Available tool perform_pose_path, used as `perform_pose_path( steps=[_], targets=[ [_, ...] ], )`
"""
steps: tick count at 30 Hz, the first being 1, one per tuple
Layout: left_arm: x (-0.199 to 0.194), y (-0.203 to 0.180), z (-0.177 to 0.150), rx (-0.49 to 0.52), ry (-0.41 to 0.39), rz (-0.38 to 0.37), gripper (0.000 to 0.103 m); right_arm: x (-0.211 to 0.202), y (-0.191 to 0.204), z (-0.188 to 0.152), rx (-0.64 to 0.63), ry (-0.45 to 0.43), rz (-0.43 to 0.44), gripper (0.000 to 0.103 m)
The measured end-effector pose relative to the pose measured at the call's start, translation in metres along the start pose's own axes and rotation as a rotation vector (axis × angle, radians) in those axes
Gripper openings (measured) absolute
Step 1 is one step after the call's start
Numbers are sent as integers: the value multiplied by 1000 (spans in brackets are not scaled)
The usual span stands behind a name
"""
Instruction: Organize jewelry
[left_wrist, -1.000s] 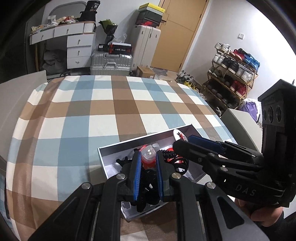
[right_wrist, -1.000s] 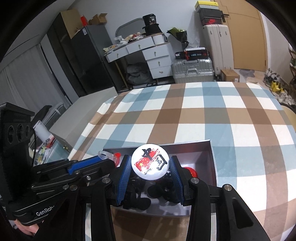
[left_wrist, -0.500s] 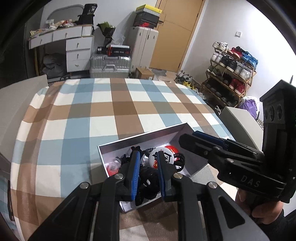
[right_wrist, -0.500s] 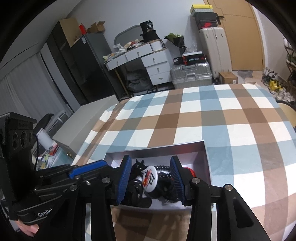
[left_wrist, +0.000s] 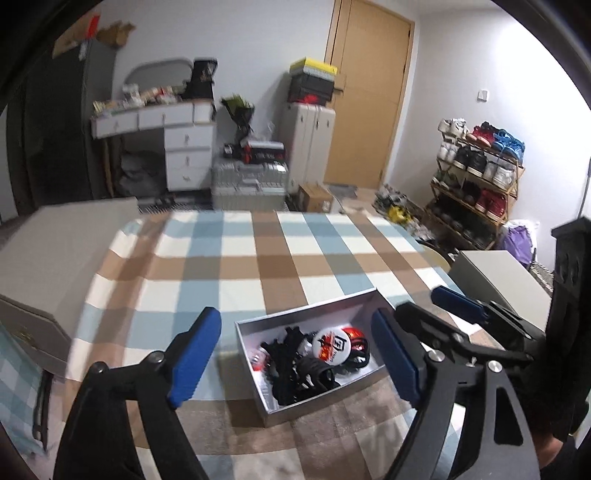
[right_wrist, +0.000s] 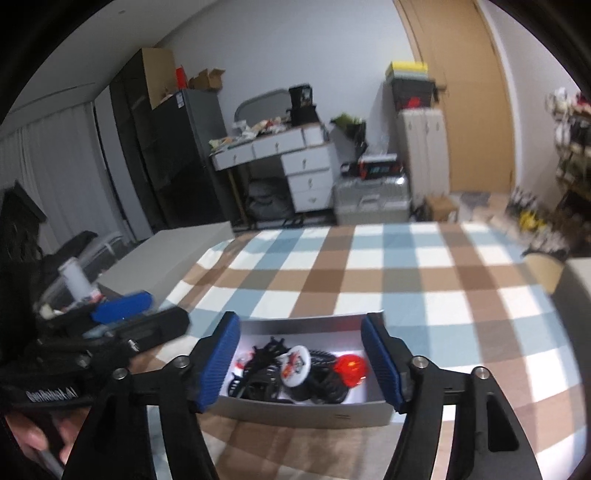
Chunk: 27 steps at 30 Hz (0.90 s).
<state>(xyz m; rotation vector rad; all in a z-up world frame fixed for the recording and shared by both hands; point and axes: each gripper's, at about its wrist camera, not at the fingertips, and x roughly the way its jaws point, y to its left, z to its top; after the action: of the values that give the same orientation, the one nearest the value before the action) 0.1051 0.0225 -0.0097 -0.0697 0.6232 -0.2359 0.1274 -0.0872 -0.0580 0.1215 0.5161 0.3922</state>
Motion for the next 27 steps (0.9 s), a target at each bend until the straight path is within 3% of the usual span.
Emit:
perform_pose_path(
  steps=[3,10,14,19,21,27],
  targets=[
    [-9,-3,-3,16,-46,27,83,-14,-3,-5,1,-46,-12,82],
    [-21,-2,-13,26,-140,38,102,-43,-14,-16,26,-156,-50,103],
    [-20,0,-19,-3,-174,45,102,-48,-21,-23,19,-197,-63,103],
    [-22,3,-31,12,-239,132,102,-63,-18,-37,-41,-317,-144,103],
    [-20,5,-35,26,-247,135,102,-65,-18,-41,-53,-343,-147,103],
    [-18,7,-49,28,-263,177,102,-48,-15,-51,-92,-275,-144,103]
  ],
)
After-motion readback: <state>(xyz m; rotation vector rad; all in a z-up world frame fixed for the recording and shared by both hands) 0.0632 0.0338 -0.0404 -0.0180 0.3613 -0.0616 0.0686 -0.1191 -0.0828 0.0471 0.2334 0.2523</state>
